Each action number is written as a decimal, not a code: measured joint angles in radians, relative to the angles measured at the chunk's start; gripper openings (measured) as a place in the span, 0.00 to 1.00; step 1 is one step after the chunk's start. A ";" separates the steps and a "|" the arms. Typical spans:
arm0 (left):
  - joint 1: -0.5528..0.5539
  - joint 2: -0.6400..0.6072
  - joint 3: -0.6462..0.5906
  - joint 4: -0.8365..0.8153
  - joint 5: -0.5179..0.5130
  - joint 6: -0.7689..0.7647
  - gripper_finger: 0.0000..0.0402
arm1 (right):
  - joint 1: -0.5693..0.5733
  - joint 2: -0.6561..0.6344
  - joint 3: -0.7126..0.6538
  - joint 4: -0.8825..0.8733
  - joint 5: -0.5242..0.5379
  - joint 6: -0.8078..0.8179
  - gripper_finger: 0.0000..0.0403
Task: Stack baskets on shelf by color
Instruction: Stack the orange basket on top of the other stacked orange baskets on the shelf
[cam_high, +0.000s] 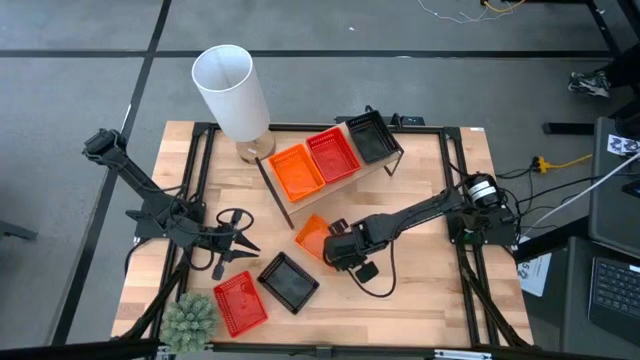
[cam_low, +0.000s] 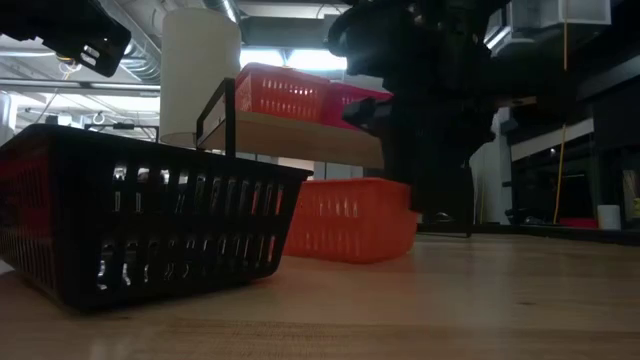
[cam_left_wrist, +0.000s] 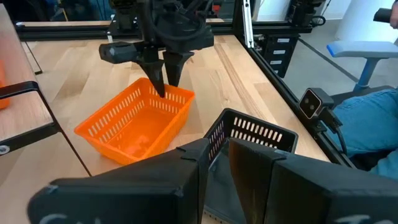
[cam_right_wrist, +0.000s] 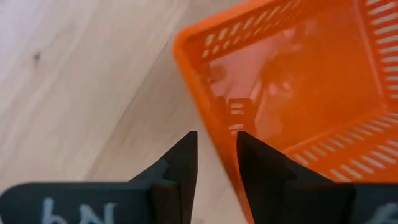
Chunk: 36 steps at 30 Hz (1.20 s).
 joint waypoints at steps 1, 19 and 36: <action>0.000 0.000 0.000 0.000 0.000 0.000 0.14 | 0.000 0.000 0.000 0.004 0.008 0.021 0.26; 0.000 0.000 0.000 0.000 0.000 0.000 0.14 | 0.111 0.000 0.265 -0.317 0.195 0.207 0.01; 0.000 0.000 0.000 0.000 0.000 0.000 0.14 | 0.091 0.000 0.660 -0.415 0.658 -0.198 0.01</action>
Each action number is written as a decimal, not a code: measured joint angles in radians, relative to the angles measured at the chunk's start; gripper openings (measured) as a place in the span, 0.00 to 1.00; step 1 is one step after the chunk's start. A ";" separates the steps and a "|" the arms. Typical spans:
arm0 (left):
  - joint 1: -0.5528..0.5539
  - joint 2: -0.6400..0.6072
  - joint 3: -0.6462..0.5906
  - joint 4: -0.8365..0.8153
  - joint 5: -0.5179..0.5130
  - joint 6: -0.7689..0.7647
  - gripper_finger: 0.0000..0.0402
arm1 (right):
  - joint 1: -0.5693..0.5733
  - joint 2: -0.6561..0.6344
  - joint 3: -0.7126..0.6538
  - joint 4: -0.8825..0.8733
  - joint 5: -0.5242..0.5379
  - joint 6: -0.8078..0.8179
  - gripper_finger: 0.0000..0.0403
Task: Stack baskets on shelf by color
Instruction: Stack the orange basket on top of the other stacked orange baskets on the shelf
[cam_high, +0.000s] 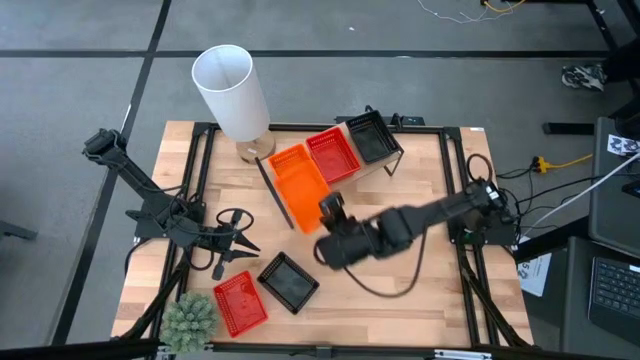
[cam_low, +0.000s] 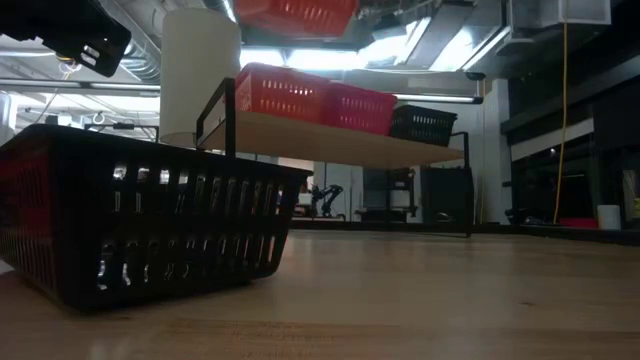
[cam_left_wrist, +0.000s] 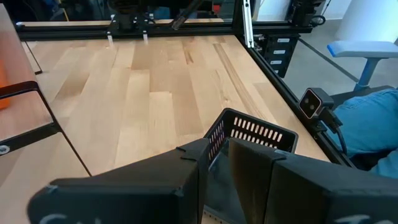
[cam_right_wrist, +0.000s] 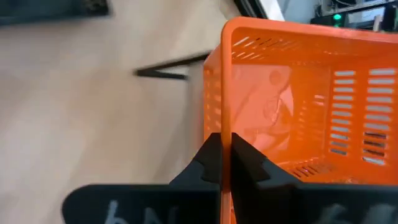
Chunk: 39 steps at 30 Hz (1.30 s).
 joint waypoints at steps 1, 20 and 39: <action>0.000 0.000 0.000 0.000 0.000 0.000 0.14 | -0.026 0.000 0.012 0.001 -0.010 -0.026 0.01; 0.000 0.000 0.000 -0.001 0.000 0.000 0.14 | -0.388 0.001 -0.002 0.079 -0.505 -0.185 0.01; 0.000 0.000 0.000 -0.018 0.000 0.000 0.14 | -0.391 0.001 -0.006 0.118 -0.610 -0.199 0.01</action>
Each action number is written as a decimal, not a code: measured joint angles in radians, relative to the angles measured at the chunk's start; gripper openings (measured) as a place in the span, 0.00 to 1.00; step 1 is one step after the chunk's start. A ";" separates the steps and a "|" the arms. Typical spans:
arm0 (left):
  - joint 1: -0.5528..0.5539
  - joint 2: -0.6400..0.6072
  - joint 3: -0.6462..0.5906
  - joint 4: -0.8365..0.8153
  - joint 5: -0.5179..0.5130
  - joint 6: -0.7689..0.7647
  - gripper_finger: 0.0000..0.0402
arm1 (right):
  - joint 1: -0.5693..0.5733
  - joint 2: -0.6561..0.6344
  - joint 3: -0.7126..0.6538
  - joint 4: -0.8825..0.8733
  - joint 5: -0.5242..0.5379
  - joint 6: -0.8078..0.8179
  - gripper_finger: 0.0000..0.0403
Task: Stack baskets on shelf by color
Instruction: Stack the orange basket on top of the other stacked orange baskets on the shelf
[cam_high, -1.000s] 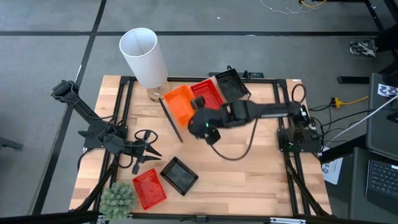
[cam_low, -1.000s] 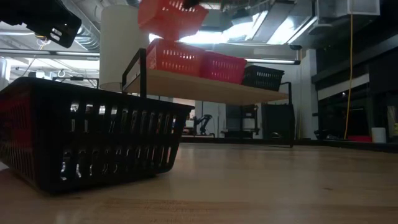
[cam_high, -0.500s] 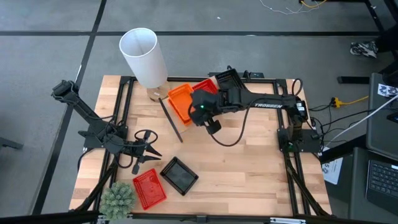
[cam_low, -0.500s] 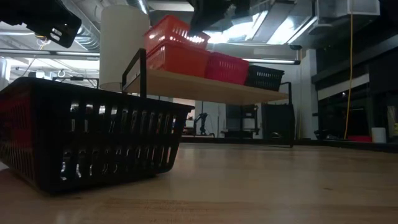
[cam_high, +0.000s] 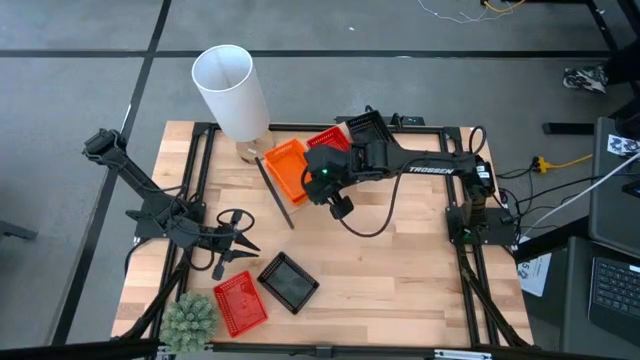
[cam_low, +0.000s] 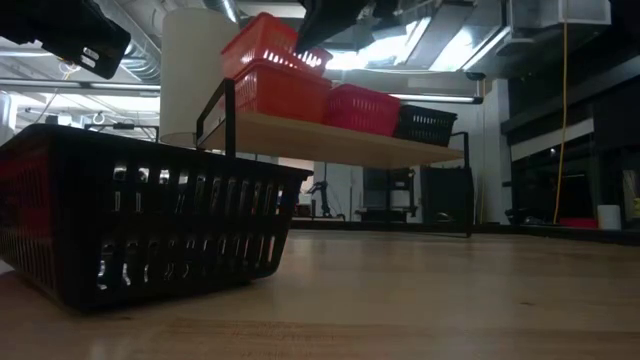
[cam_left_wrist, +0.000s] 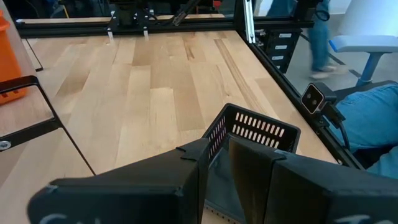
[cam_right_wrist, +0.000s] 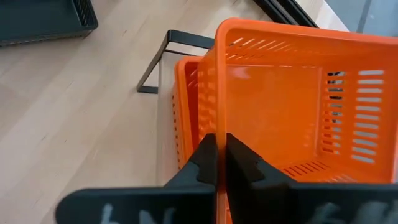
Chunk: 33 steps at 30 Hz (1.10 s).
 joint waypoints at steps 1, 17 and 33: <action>0.000 0.000 0.000 0.000 0.000 0.000 0.14 | 0.000 0.000 0.000 0.000 0.000 0.000 0.01; 0.000 0.000 0.000 0.000 0.000 -0.003 0.14 | 0.000 0.000 -0.001 -0.004 0.008 0.052 0.06; 0.000 0.000 0.000 0.000 0.000 -0.003 0.14 | 0.013 0.000 0.009 0.033 0.006 0.052 0.24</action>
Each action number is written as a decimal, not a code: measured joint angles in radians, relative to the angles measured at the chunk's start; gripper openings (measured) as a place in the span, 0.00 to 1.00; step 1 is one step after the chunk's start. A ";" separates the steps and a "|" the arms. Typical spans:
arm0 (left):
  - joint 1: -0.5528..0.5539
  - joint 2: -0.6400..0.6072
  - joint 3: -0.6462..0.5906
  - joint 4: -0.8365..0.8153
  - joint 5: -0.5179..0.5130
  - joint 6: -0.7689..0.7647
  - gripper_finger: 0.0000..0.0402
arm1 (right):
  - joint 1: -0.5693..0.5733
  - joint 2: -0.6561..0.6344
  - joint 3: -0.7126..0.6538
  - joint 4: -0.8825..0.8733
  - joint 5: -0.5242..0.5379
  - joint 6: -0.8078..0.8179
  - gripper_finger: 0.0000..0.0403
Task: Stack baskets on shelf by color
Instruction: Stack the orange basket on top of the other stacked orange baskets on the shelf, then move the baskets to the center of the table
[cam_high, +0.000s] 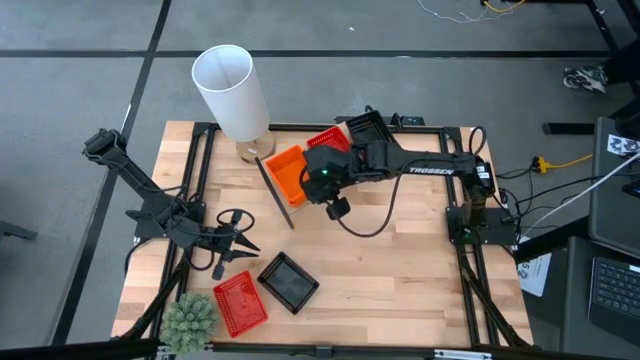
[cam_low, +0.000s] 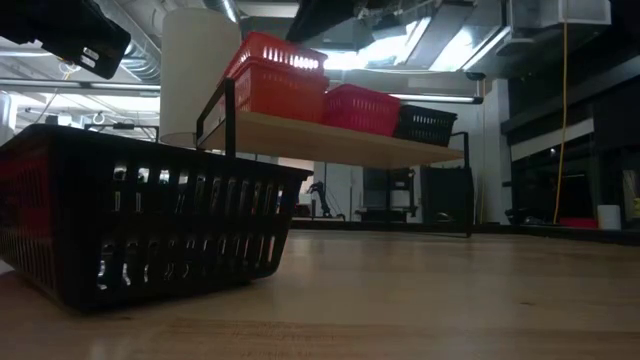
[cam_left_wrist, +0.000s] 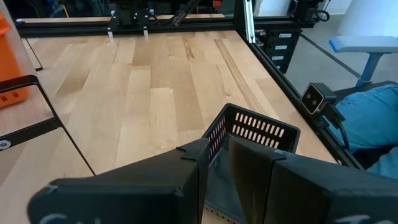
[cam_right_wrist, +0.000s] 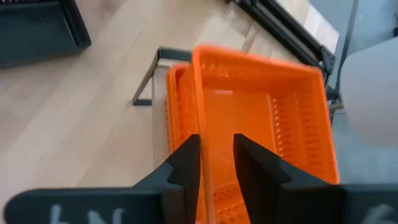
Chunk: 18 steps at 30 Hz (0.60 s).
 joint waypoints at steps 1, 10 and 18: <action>0.000 0.000 0.000 0.000 0.000 0.000 0.14 | 0.005 0.000 0.008 0.001 -0.001 0.000 0.24; 0.000 0.000 0.000 -0.003 0.000 0.000 0.14 | 0.036 0.000 0.049 -0.055 0.091 0.077 0.24; 0.000 0.000 0.000 -0.004 0.000 0.000 0.14 | 0.080 -0.001 0.041 -0.404 -0.211 0.419 0.25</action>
